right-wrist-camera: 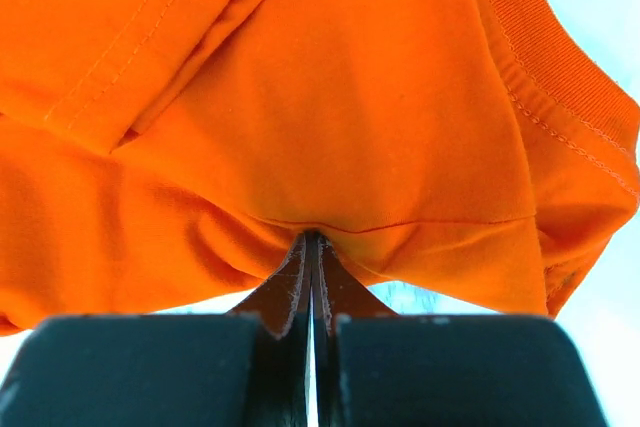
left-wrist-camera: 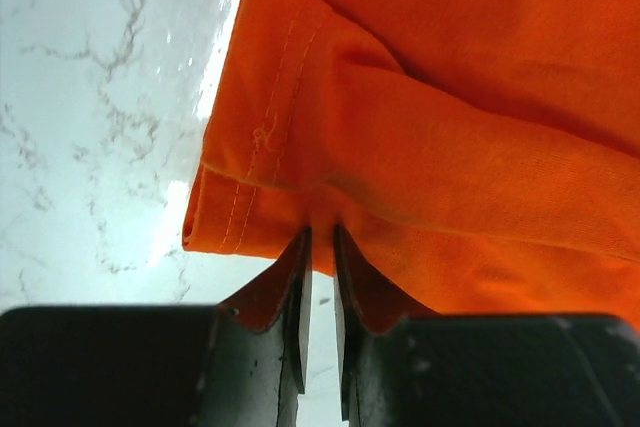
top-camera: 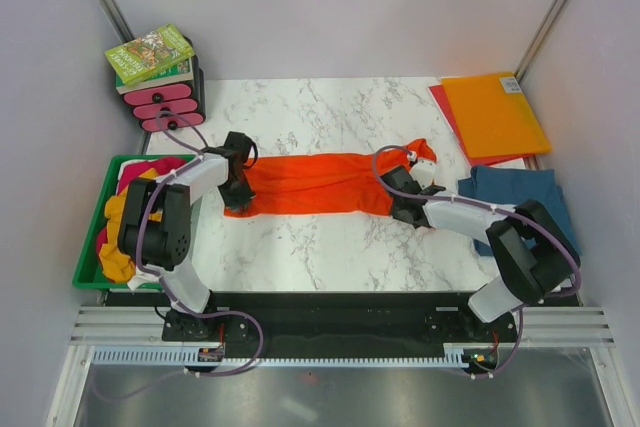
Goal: Fold and stack the t-shirts
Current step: Fold the tshirt
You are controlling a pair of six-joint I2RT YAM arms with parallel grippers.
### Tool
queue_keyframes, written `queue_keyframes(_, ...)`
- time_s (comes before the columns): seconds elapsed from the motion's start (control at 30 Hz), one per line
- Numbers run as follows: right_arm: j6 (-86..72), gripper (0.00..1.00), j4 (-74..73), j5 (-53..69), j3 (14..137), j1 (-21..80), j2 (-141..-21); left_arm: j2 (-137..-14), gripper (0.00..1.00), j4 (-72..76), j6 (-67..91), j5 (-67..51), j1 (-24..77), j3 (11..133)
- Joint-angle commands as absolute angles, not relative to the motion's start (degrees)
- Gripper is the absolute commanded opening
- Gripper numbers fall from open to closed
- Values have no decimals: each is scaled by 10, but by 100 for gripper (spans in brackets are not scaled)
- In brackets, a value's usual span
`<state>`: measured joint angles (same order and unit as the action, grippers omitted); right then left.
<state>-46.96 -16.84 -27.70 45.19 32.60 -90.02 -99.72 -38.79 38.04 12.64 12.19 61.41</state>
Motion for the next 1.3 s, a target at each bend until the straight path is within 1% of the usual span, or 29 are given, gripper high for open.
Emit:
queue_keyframes(0.0, -516, 0, -211, -253, 425, 344, -846, -947, 20, -459, 341, 97, 121, 593)
queue_keyframes(0.2, -541, 0, -251, -253, 407, 377, -792, -872, 20, -482, 336, 90, 121, 558)
queue_keyframes(0.33, -524, 0, -261, -281, 418, 398, -762, -844, 22, -495, 327, 89, 122, 577)
queue_keyframes(0.37, -515, 2, -258, -293, 434, 402, -748, -837, 23, -493, 327, 91, 122, 584)
queue_keyframes(0.4, -491, 5, -251, -300, 443, 403, -740, -829, 28, -483, 327, 97, 122, 592)
queue_keyframes(0.43, -479, 14, -246, -306, 453, 404, -733, -811, 30, -476, 325, 100, 122, 596)
queue_keyframes(0.5, -455, 28, -237, -308, 484, 404, -723, -803, 35, -448, 316, 106, 122, 602)
queue_keyframes(0.53, -438, 39, -238, -307, 496, 404, -726, -810, 36, -444, 316, 111, 121, 606)
queue_keyframes(0.6, -424, 42, -240, -304, 526, 404, -746, -836, 36, -440, 316, 119, 121, 617)
queue_keyframes(0.67, -413, 42, -243, -307, 544, 404, -770, -881, 34, -435, 319, 120, 121, 622)
queue_keyframes(0.8, -407, 41, -242, -301, 552, 403, -789, -935, 29, -420, 336, 128, 118, 631)
queue_keyframes(0.9, -402, 36, -238, -310, 550, 403, -795, -949, 24, -403, 344, 125, 118, 630)
queue_keyframes(1.07, -395, 35, -232, -316, 551, 405, -804, -968, 23, -396, 349, 152, 109, 643)
queue_keyframes(1.27, -395, 34, -213, -300, 547, 404, -826, -1018, 22, -386, 353, 147, 89, 683)
